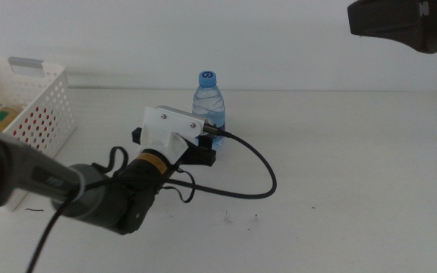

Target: Use arms to grab the bottles and put them into the dustbin to the left of the table.

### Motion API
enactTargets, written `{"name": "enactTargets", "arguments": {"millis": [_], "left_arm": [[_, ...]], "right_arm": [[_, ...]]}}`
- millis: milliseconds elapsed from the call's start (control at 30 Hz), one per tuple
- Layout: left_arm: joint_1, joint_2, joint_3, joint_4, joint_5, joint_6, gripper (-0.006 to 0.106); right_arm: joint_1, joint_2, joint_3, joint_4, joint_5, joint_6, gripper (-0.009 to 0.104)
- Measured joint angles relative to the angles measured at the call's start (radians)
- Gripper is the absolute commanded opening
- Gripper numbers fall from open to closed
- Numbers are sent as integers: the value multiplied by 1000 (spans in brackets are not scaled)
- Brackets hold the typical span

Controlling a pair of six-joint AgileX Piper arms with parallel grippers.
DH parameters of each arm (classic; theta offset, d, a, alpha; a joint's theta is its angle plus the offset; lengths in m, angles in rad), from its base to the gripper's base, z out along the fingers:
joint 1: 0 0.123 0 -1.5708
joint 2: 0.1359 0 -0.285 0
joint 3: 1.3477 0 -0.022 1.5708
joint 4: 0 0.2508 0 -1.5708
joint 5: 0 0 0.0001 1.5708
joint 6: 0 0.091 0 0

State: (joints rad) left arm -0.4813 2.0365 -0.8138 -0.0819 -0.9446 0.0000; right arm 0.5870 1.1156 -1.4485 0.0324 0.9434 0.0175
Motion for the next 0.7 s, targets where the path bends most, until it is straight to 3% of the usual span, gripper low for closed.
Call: {"name": "enactTargets", "arguments": {"millis": [700], "left_arm": [[0,280,-386,-17,90,0,94]], "right_arm": [[0,0,0,0,0,0,77]]}}
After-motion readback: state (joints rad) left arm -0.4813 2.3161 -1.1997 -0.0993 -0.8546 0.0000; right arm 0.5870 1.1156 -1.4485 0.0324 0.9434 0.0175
